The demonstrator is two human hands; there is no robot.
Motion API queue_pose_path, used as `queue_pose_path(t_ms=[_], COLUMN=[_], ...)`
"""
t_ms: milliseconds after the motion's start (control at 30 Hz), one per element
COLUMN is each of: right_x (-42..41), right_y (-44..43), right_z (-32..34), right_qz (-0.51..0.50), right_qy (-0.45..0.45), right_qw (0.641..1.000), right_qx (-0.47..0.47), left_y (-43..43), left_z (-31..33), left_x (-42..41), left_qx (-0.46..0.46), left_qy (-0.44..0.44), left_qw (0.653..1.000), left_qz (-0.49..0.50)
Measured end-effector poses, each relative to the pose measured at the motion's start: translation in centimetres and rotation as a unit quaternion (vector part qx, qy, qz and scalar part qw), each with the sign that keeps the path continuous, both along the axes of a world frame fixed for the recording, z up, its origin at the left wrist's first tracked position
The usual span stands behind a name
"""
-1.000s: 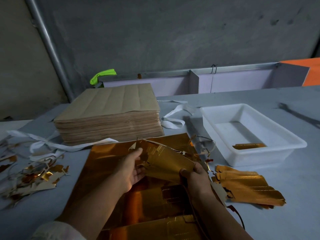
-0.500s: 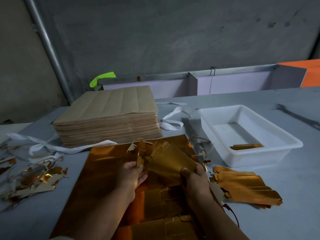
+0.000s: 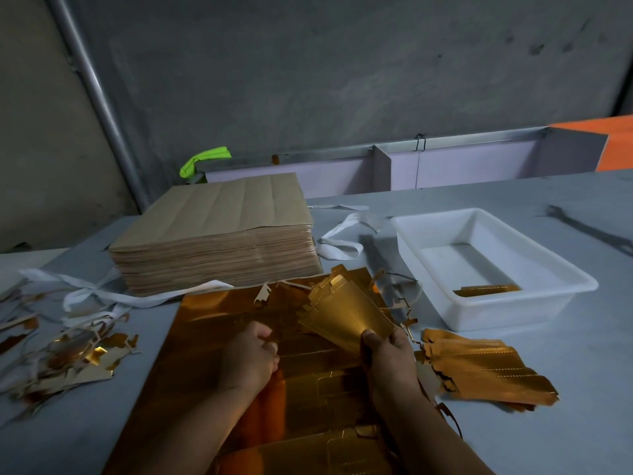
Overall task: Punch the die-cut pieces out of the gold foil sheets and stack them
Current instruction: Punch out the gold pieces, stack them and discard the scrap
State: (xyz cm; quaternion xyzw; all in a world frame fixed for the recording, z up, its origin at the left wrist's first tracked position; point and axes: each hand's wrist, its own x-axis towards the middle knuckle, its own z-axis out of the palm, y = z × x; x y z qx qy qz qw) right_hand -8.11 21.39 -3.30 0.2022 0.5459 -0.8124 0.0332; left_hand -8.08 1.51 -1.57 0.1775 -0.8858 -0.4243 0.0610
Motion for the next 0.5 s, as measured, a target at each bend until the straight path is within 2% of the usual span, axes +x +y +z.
queue_pose_path(t_ms=[200, 367, 433, 500], right_x=[0.1, 0.2, 0.4, 0.7], right_y=[-0.1, -0.1, 0.0, 0.0], right_z=[-0.4, -0.1, 0.0, 0.2], right_qz=[-0.014, -0.022, -0.004, 0.018], right_qy=[0.006, 0.009, 0.029, 0.041], right_qw=[0.999, 0.999, 0.999, 0.999], right_qx=[-0.029, -0.037, -0.014, -0.01], left_y=[-0.2, -0.6, -1.0, -1.2], left_z=[-0.2, 0.3, 0.6, 1.4], left_x=[0.9, 1.6, 1.7, 1.5], left_qx=[-0.14, -0.245, -0.285, -0.28], left_qy=[0.0, -0.018, 0.008, 0.064], left_qw=[0.989, 0.967, 0.957, 0.957], left_qz=[-0.042, -0.061, -0.047, -0.025])
